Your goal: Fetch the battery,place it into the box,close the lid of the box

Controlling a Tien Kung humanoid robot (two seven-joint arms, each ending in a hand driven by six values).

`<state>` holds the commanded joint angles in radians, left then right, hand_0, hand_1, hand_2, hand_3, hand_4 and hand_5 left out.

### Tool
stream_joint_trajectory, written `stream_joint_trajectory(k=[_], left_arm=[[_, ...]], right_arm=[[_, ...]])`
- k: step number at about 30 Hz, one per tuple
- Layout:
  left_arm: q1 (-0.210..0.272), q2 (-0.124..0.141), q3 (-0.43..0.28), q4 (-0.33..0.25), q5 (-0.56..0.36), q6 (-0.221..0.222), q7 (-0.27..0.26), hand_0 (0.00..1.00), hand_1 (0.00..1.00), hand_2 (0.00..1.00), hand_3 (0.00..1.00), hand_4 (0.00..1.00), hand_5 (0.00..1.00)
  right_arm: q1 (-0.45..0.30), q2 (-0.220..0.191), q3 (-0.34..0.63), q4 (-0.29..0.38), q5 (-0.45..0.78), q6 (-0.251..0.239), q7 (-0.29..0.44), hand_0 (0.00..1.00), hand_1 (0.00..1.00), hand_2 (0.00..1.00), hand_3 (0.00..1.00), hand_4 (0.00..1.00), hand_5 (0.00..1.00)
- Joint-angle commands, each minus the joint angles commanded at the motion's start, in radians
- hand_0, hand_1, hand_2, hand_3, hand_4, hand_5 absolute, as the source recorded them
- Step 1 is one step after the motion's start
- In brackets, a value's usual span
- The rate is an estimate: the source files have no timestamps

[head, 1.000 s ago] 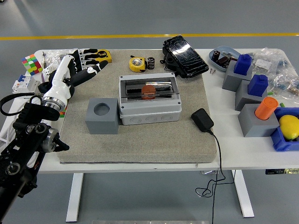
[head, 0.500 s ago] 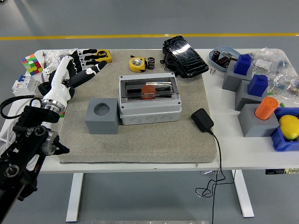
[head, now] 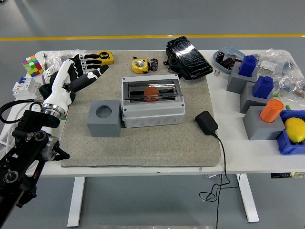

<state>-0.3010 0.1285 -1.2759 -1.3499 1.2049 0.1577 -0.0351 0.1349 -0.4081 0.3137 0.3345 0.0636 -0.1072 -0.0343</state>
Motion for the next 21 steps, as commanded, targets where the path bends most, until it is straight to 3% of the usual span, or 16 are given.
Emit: stream_joint_trajectory(k=[21], left_arm=[[0.036, -0.001, -0.022, -0.007, 0.013, -0.017, 0.025, 0.501, 0.610, 0.613, 0.626, 0.968, 0.292]], right_arm=[[-0.020, 0.012, 0.026, -0.006, 0.003, 0.001, -0.001, 0.563, 0.594, 0.570, 0.544, 0.914, 0.480]])
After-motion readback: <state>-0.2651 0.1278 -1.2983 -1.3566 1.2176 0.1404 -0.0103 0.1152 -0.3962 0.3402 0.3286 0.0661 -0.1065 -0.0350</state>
